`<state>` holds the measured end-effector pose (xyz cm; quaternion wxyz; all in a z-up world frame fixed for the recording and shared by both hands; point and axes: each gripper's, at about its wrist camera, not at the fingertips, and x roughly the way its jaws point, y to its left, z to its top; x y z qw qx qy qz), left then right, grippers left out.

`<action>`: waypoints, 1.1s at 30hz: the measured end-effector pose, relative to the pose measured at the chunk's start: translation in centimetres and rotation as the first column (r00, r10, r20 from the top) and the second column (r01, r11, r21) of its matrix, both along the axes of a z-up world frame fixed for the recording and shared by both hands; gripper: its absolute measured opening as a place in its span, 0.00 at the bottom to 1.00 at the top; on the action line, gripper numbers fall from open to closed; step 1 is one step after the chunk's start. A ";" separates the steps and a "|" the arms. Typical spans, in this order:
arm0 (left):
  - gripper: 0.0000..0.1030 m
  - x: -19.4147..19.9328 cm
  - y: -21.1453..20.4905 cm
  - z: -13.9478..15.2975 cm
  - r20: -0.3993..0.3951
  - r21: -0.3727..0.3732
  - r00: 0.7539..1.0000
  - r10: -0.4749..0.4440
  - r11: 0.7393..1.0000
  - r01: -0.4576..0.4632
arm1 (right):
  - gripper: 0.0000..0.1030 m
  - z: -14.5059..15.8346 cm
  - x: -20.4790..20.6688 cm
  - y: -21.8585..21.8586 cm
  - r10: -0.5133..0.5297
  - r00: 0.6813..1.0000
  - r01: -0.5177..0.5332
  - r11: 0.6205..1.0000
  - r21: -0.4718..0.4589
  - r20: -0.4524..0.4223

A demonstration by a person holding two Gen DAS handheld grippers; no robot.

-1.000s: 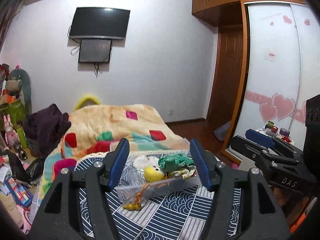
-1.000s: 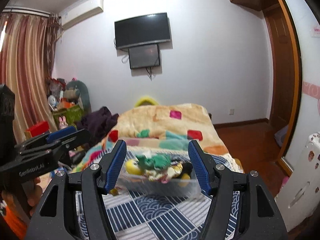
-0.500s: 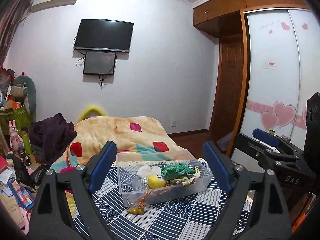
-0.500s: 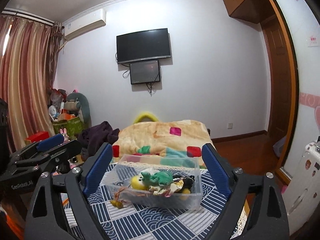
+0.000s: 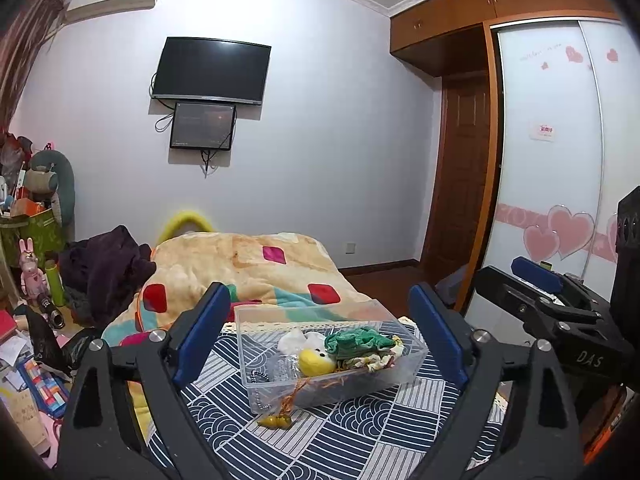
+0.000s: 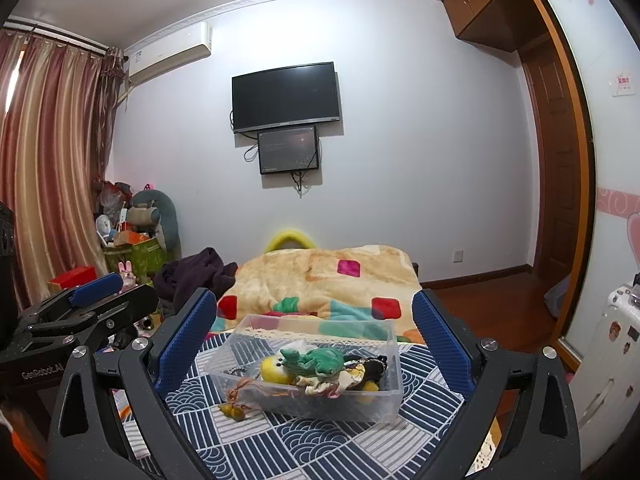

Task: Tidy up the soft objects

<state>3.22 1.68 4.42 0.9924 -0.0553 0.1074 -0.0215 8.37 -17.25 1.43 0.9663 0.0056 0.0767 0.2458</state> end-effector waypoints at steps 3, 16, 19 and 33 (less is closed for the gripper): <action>0.89 0.0 0.0 0.0 0.000 0.003 1.000 0.001 1.000 -0.001 | 0.95 0.1 0.0 -0.1 0.001 1.000 -0.001 1.000 0.002 0.001; 0.89 -0.1 0.0 0.0 0.000 0.003 1.000 0.000 1.000 0.000 | 0.95 0.3 -0.3 -0.1 0.003 1.000 -0.003 1.000 0.004 0.003; 0.89 -0.1 0.0 0.0 -0.001 0.006 1.000 0.001 1.000 -0.001 | 0.95 0.3 -0.3 -0.1 0.005 1.000 -0.005 1.000 0.006 0.003; 0.96 -0.1 0.1 -0.2 -0.009 -0.003 1.000 -0.003 1.000 0.003 | 0.95 0.3 -0.2 -0.4 0.007 1.000 -0.007 1.000 0.010 -0.001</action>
